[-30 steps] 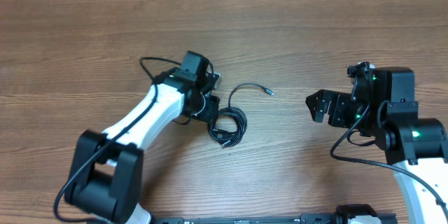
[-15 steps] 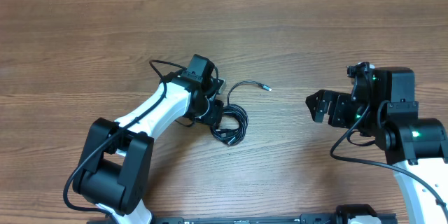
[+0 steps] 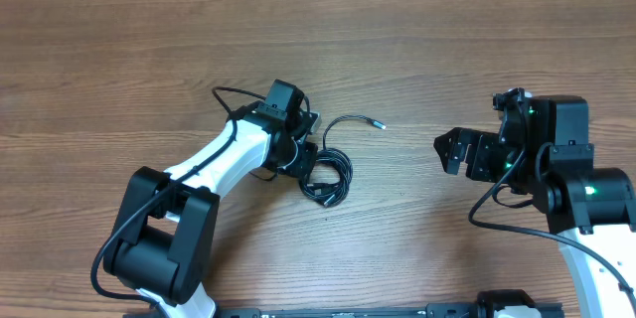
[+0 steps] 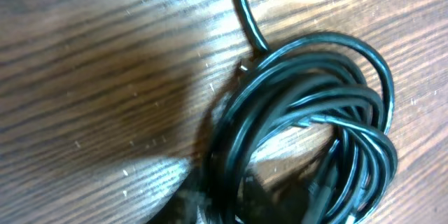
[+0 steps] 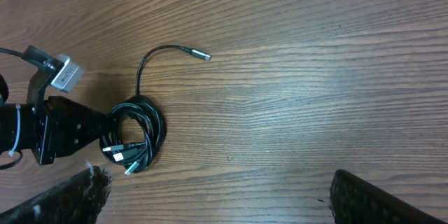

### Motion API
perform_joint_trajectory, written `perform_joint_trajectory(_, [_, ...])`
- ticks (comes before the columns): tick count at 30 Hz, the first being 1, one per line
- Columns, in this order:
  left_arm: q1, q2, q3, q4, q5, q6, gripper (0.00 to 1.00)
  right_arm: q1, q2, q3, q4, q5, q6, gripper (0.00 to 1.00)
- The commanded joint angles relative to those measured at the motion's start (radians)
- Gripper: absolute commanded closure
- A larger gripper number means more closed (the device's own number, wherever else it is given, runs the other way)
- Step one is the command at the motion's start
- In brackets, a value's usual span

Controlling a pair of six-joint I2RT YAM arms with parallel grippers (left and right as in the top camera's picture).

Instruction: Untangle cables

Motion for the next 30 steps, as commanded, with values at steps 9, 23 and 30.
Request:
perform_joint_trajectory(9, [-0.006,0.009,0.184,-0.075,0.261,-0.051,0.96,0.004,0.003,0.024,-0.001,-0.058,0.002,0.00])
perform_joint_trajectory(23, [-0.019,0.009,0.306,-0.164,0.634,0.054,0.96,0.004,0.193,0.024,-0.026,-0.205,0.001,0.08])
perform_joint_trajectory(30, [-0.019,0.009,0.306,-0.065,0.885,0.048,0.96,0.004,0.318,0.024,-0.058,-0.262,-0.007,0.08])
